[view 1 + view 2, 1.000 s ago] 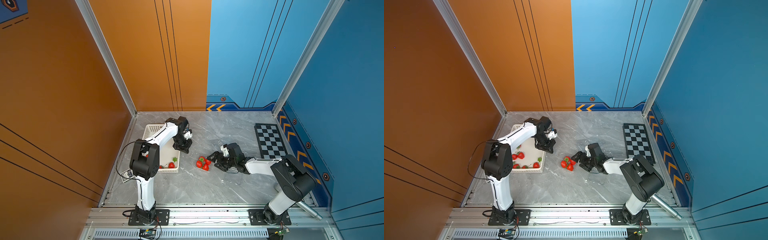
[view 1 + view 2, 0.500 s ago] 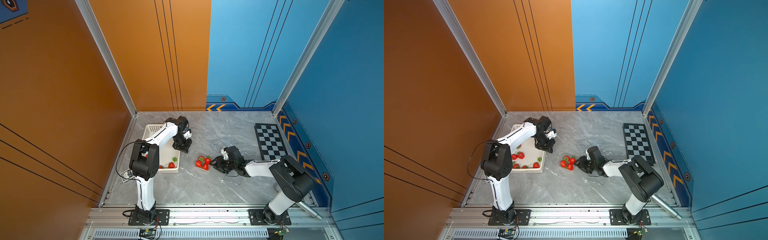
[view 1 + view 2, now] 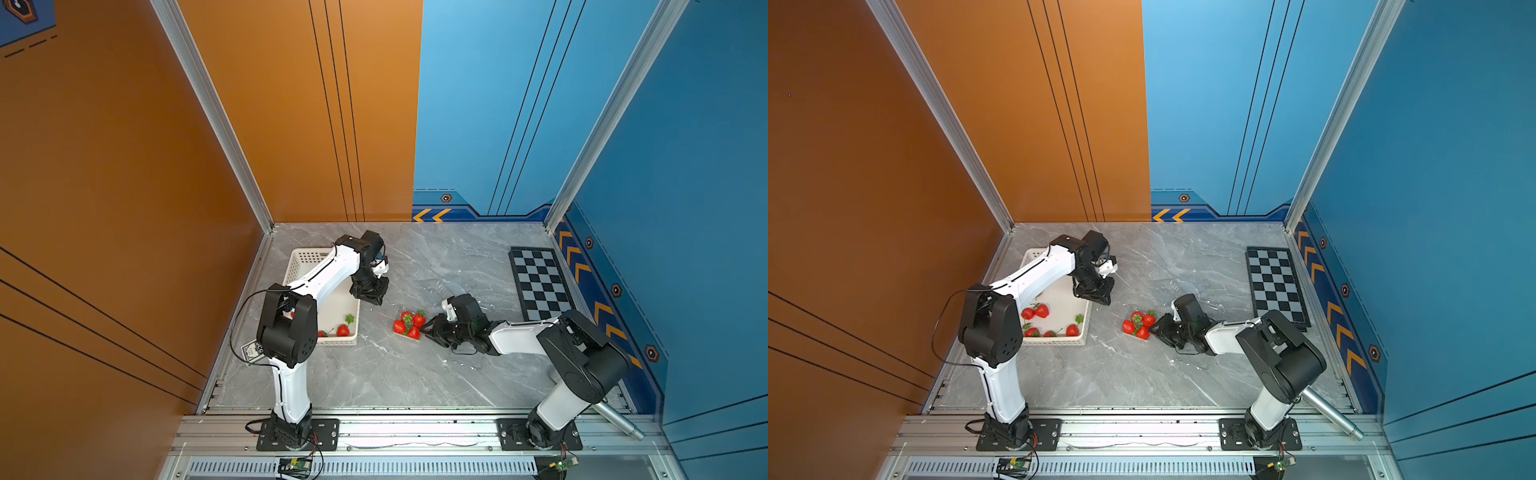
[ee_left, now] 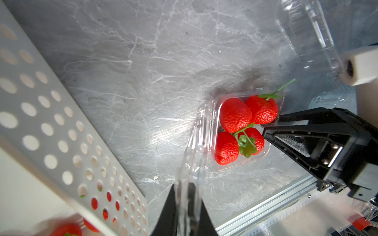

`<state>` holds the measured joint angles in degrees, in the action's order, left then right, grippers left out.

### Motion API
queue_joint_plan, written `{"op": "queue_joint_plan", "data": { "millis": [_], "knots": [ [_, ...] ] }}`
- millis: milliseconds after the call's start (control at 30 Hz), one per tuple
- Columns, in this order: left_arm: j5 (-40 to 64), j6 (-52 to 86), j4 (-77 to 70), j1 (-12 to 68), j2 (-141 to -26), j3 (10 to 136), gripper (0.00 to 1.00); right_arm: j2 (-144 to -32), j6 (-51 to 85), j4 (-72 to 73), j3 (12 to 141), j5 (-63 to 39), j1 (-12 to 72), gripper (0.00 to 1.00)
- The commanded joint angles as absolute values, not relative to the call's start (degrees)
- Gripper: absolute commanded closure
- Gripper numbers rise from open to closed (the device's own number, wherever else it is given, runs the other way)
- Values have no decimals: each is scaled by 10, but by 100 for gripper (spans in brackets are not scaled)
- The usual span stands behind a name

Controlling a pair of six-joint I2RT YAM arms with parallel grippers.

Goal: Pack strawberries into containers
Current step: Close the packing box at the center of the board.

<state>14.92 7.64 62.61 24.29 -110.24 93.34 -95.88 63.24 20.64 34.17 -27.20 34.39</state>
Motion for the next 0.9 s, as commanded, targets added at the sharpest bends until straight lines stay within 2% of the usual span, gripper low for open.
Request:
{"op": "queue_joint_plan", "data": {
  "millis": [0,133,300,700,867],
  "knots": [
    [139,86,638,251,-1094,945,85,-1002,633,94,318,-250,352,66],
    [136,88,639,257,-1099,950,83,-1001,631,92,319,-250,352,66],
    [143,94,638,274,-1104,966,72,-1003,632,96,319,-257,352,63],
    [170,104,637,297,-1112,978,71,-1003,636,116,315,-272,347,51],
    [211,114,611,305,-1104,966,71,-1001,641,130,310,-282,343,42]
  ]
}}
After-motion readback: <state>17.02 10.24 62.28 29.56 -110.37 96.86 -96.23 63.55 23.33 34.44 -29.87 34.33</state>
